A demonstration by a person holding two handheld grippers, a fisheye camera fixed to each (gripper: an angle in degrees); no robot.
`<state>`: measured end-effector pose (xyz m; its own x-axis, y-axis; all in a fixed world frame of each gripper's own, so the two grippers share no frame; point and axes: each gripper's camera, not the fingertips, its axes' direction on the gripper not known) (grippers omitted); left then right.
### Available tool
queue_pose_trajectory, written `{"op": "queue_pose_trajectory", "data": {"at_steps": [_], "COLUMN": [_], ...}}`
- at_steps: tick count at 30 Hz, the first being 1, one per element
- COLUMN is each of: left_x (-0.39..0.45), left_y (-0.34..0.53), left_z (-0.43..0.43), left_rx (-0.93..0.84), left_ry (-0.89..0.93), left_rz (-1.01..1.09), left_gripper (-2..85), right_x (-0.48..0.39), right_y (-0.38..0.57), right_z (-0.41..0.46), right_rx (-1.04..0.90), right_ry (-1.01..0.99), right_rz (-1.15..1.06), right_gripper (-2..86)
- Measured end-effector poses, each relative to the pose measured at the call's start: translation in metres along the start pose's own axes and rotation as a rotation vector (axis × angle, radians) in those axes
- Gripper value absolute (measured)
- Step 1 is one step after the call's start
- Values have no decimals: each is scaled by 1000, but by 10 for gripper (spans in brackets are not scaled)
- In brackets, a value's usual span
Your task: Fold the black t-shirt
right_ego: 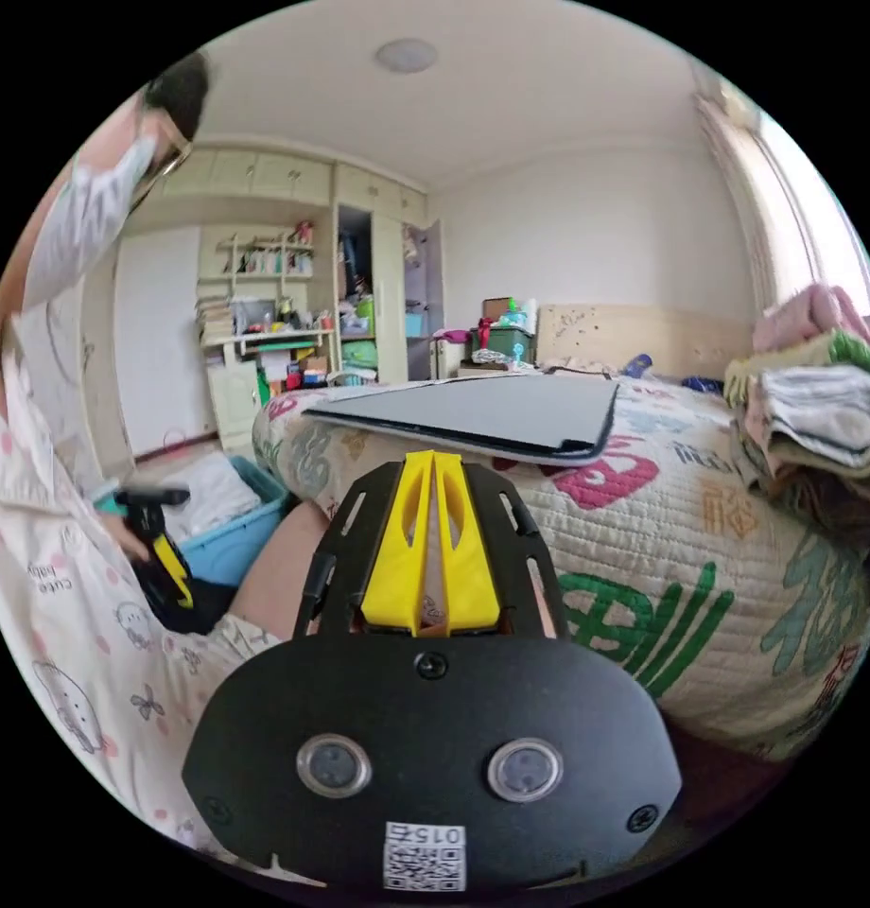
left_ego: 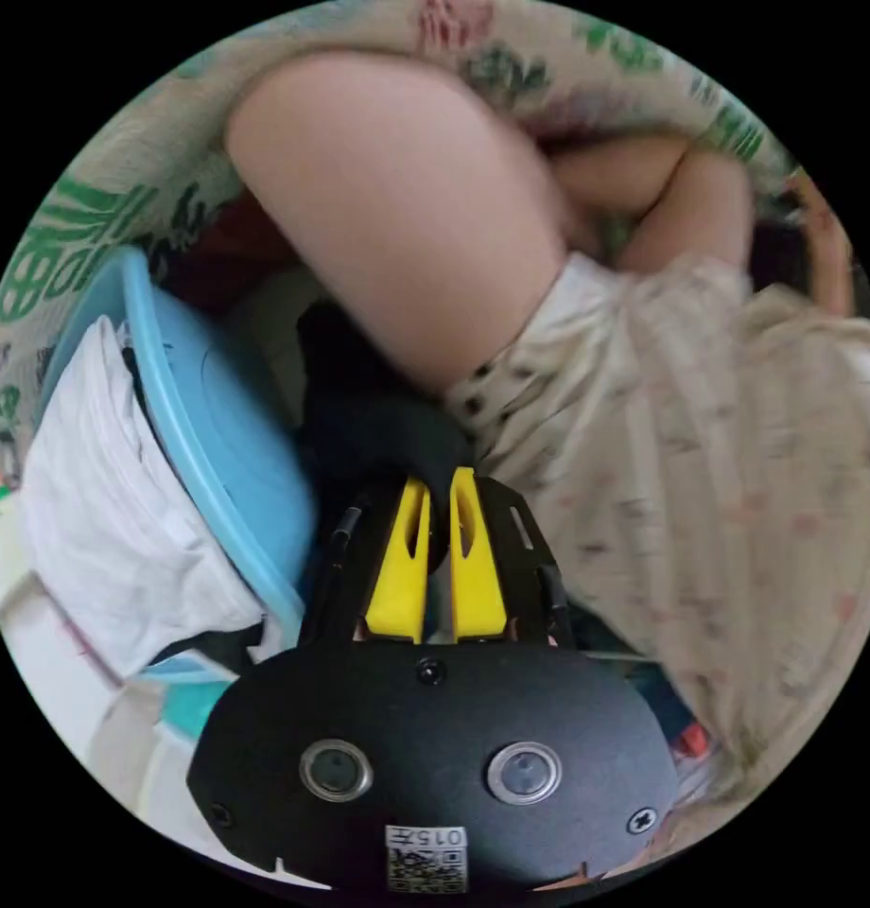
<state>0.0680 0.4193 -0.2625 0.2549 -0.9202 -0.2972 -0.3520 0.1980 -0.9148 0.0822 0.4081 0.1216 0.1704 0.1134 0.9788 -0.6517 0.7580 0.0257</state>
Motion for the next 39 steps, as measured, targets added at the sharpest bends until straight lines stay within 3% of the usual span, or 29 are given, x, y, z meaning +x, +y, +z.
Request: {"op": "queue_pose_trajectory", "data": {"at_steps": [8,14,18,25,31,33,35,39], "left_x": [38,97,121,119,96,106,111,128], "left_y": [115,160,145,64,-17,-5,28,87], "left_z": [-215,-311,-342,-296,-200,-168,-165,-179], "left_rx": [724,1127,1301,1321,994,944,1035,1123], "left_ry": [120,192,246,294,213,163,67,-88], "left_rz": [325,578,621,414,194,254,263,258], "left_gripper": [18,19,22,28,75,110,106,86], "right_x": [-63,-104,-97,-37,-49,-55,-52,-20], "right_y": [3,-20,-40,-53,-63,-68,-74,-80], "right_z": [11,-5,-26,-49,60,105,134,152], "right_rx": [78,145,237,303,83,1,-72,-115], "right_ry": [-337,-350,-250,-67,230,298,317,218], "right_rz": [-126,-259,-176,-54,-182,-250,-259,-98], "right_gripper": [54,130,137,123,134,134,135,138]}}
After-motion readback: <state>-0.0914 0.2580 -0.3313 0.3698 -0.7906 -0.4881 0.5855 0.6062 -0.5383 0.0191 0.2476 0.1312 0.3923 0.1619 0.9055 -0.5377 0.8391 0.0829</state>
